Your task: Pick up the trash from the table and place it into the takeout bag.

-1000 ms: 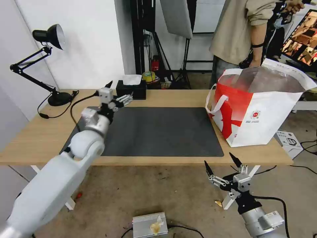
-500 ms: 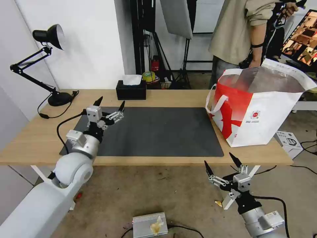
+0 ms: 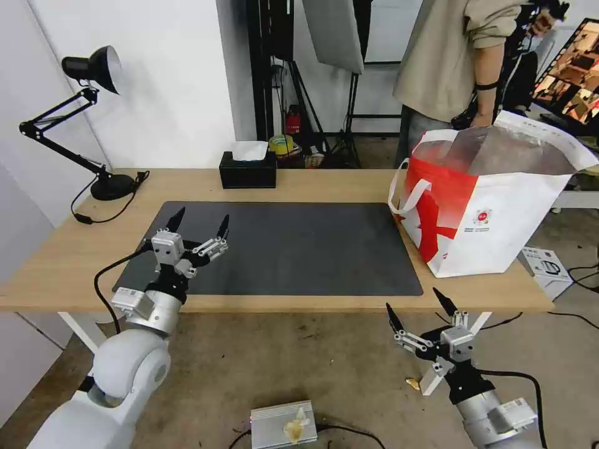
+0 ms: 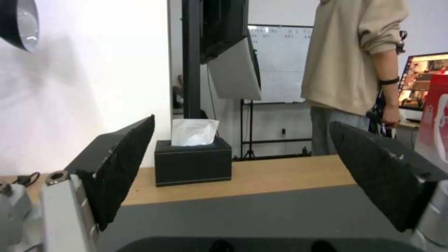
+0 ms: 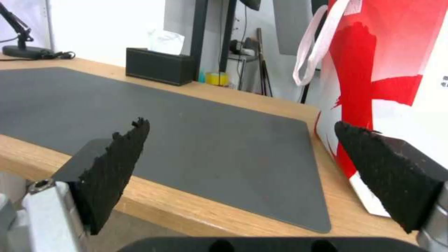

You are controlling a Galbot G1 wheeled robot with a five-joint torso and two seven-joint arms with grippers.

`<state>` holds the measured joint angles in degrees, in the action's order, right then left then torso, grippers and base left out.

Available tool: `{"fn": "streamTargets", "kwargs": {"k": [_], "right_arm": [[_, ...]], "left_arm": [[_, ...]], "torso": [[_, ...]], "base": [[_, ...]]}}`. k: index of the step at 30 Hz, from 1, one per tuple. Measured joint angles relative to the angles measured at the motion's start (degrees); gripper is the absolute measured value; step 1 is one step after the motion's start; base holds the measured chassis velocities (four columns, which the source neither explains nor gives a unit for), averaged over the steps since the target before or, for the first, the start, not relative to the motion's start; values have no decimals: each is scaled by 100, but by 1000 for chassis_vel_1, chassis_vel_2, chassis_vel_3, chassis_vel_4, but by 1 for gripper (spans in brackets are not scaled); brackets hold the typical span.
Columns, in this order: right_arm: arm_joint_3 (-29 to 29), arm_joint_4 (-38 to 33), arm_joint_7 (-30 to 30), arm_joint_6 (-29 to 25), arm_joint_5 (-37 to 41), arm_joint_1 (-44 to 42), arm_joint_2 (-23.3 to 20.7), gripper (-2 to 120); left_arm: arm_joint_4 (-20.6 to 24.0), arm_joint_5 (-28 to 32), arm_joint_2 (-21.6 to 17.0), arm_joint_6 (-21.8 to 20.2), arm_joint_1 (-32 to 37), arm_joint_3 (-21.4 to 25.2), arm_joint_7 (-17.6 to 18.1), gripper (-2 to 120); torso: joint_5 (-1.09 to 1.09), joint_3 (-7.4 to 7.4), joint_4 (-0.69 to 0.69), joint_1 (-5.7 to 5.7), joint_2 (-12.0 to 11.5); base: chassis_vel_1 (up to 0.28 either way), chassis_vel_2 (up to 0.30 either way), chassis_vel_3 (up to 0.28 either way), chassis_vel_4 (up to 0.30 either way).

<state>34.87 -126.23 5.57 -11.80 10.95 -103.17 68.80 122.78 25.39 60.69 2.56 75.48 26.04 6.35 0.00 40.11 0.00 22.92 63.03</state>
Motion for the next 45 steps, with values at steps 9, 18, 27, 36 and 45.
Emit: {"fn": "streamTargets", "kwargs": {"k": [9,18,27,36,45], "right_arm": [[0,0,0,0,0,-1,0,100],[0,0,0,0,0,0,0,100],[0,0,0,0,0,-1,0,100],[0,0,0,0,0,0,0,100],[0,0,0,0,0,-1,0,100]], "left_arm": [[251,-500,500,240,608,280,-192,100],[411,-909,962,591,1294,528,-479,100],[410,-1339,1311,932,1731,612,-630,100],[414,-1619,1623,1275,2192,587,-796,100],[426,-1809,1866,1434,2524,686,-862,100]], "torso": [[0,0,0,0,0],[0,0,0,0,0],[0,0,0,0,0],[0,0,0,0,0],[0,0,0,1,0]], "base": [[0,0,0,0],[0,0,0,0],[0,0,0,0],[0,0,0,0],[0,0,0,0]]}}
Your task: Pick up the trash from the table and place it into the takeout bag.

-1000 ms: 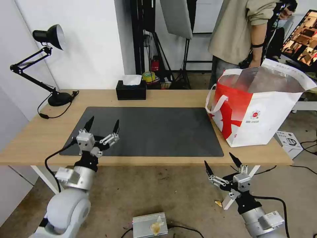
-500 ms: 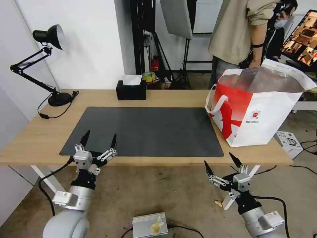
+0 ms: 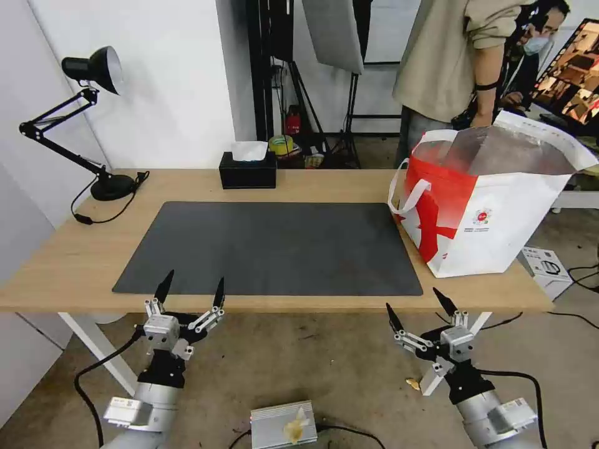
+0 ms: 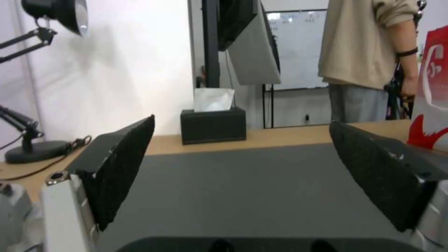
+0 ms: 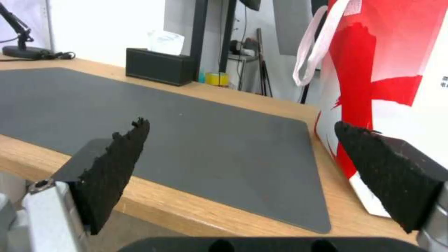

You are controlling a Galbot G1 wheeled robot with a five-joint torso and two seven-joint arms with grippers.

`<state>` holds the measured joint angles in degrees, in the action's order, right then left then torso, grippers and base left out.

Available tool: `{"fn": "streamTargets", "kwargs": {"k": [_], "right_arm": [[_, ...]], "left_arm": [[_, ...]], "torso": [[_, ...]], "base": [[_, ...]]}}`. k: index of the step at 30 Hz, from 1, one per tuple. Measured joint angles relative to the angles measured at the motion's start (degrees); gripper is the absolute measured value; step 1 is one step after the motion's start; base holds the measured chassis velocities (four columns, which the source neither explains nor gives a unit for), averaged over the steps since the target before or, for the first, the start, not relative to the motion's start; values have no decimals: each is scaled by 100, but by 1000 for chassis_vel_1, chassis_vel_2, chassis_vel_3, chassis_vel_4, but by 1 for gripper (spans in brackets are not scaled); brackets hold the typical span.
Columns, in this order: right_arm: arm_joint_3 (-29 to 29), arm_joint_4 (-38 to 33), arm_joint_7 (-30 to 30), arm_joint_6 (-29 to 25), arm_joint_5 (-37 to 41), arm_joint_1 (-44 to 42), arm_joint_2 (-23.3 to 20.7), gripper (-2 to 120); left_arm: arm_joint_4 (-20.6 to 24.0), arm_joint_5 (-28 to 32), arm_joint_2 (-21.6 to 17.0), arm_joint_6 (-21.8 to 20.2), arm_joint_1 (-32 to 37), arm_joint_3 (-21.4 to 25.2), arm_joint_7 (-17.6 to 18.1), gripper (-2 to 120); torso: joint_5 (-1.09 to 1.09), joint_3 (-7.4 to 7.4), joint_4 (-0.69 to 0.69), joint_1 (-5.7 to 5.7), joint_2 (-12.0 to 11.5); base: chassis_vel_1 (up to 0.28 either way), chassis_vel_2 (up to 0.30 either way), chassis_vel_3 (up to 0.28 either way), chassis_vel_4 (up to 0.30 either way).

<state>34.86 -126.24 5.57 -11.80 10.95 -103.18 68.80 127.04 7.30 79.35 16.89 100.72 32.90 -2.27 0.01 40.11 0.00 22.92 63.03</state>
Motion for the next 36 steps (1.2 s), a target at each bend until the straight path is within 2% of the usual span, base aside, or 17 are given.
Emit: {"fn": "streamTargets", "kwargs": {"k": [22,36], "right_arm": [[0,0,0,0,0,0,0,100],[0,0,0,0,0,0,0,100]], "left_arm": [[-167,-441,328,306,272,215,-78,100],[-350,-545,408,538,262,305,-154,100]], "torso": [[-1,0,0,0,0],[0,0,0,0,0]], "base": [[0,0,0,0],[0,0,0,0]]}}
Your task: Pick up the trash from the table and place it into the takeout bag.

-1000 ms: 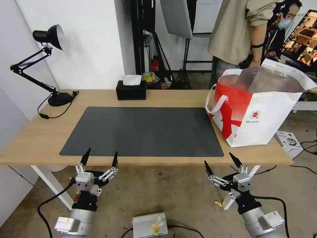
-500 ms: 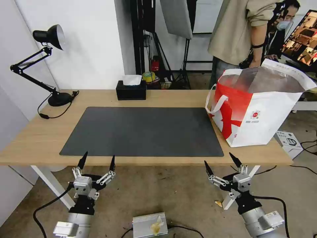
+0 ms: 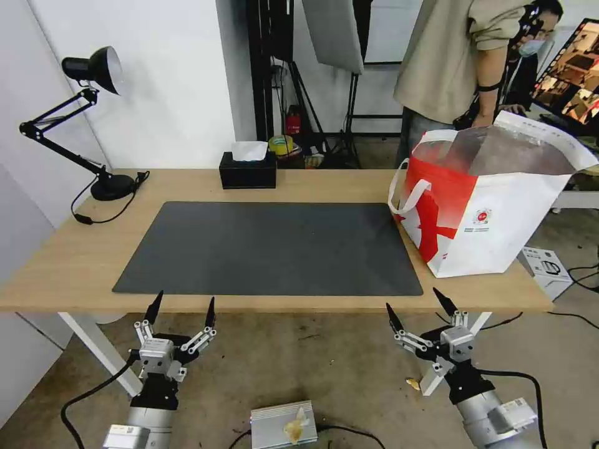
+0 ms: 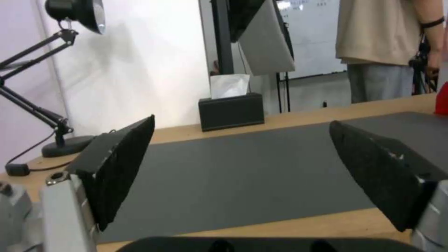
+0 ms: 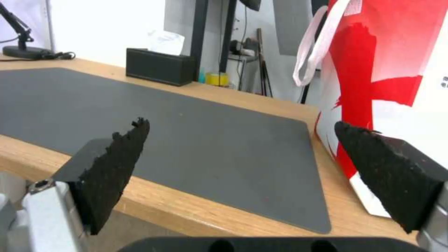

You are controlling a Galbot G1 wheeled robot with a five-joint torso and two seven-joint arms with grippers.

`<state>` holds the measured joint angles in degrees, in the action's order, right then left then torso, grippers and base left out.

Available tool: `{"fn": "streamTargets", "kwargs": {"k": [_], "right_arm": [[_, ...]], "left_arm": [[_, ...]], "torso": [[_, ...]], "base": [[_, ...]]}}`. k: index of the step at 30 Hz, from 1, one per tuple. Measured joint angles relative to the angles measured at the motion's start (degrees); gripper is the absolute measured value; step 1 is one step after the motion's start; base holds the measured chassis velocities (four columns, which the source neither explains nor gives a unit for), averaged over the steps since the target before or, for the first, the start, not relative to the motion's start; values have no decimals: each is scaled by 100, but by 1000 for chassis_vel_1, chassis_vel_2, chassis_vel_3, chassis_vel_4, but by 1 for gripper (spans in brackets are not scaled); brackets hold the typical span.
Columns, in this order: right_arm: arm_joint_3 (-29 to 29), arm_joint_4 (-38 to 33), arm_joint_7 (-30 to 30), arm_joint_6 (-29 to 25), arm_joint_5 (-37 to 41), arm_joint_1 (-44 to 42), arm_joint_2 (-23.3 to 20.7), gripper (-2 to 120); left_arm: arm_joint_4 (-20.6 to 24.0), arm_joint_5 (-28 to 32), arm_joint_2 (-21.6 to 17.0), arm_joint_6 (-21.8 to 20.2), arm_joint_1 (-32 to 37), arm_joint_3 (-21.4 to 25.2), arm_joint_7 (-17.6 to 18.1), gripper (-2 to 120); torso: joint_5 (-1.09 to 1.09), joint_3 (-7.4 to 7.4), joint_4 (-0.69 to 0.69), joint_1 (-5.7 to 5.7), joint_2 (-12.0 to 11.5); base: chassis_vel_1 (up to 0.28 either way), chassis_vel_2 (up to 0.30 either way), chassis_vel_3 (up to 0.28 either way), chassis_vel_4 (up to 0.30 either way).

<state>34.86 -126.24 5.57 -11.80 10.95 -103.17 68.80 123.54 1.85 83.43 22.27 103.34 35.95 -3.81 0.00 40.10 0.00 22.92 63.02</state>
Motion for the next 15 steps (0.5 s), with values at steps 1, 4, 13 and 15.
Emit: {"fn": "streamTargets", "kwargs": {"k": [1,4,13,15], "right_arm": [[0,0,0,0,0,0,0,100],[0,0,0,0,0,0,0,100],[0,0,0,0,0,0,0,100],[0,0,0,0,0,0,0,100]], "left_arm": [[0,0,0,0,0,0,0,100],[-75,-6,-75,100,11,28,-148,100],[-112,-10,-136,135,-15,50,-231,100],[-113,-11,-137,135,-16,51,-232,100]], "torso": [[0,0,0,0,0],[0,0,0,0,0],[0,0,0,0,0],[0,0,0,0,0]], "base": [[0,0,0,0],[0,0,0,0],[0,0,0,0],[0,0,0,0]]}}
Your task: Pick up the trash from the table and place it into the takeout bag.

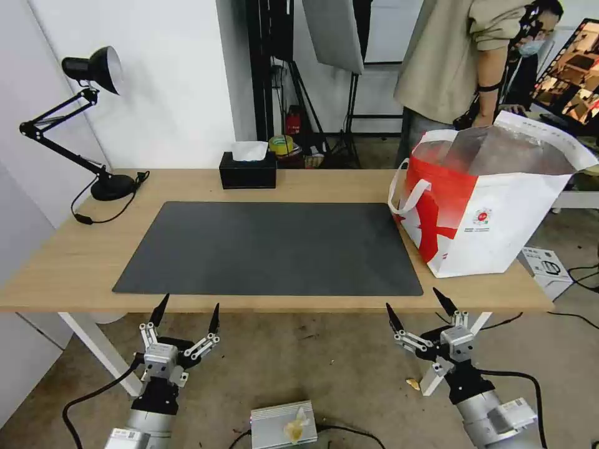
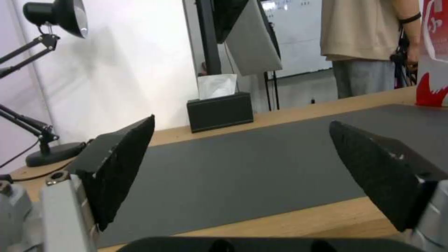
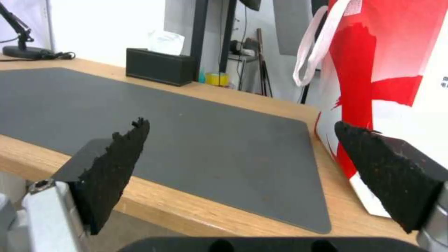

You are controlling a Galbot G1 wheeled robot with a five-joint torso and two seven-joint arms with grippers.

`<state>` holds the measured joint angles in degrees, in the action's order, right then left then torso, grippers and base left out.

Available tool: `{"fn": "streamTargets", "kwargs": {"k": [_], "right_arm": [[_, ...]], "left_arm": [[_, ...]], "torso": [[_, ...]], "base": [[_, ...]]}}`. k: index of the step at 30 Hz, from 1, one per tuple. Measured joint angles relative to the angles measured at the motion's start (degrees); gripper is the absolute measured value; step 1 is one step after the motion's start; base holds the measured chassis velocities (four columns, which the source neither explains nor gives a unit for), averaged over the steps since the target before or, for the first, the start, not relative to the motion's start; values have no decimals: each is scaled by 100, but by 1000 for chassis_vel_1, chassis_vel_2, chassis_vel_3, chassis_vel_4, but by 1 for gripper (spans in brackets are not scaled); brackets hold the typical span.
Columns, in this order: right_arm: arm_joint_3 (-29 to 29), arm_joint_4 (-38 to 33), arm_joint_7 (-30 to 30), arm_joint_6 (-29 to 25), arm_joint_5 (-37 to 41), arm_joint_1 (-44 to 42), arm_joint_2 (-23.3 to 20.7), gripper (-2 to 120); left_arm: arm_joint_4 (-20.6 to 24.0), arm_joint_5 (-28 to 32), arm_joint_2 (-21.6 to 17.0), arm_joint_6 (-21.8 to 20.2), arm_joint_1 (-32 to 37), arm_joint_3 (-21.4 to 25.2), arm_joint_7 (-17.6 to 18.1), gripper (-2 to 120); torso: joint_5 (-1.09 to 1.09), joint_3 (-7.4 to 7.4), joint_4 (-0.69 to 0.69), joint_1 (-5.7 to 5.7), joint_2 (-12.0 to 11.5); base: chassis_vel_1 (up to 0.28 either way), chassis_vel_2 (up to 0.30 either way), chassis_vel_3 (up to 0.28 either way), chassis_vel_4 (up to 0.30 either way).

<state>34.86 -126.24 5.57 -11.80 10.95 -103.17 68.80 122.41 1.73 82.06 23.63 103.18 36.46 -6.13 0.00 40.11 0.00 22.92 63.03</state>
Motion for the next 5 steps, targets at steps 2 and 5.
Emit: {"fn": "streamTargets", "kwargs": {"k": [2,5], "right_arm": [[0,0,0,0,0,0,0,100],[0,0,0,0,0,0,0,100]], "left_arm": [[0,0,-1,0,-1,1,0,100],[0,0,-2,0,-1,1,0,100]], "torso": [[0,0,0,0,0],[0,0,0,0,0]], "base": [[0,0,0,0],[0,0,0,0]]}}
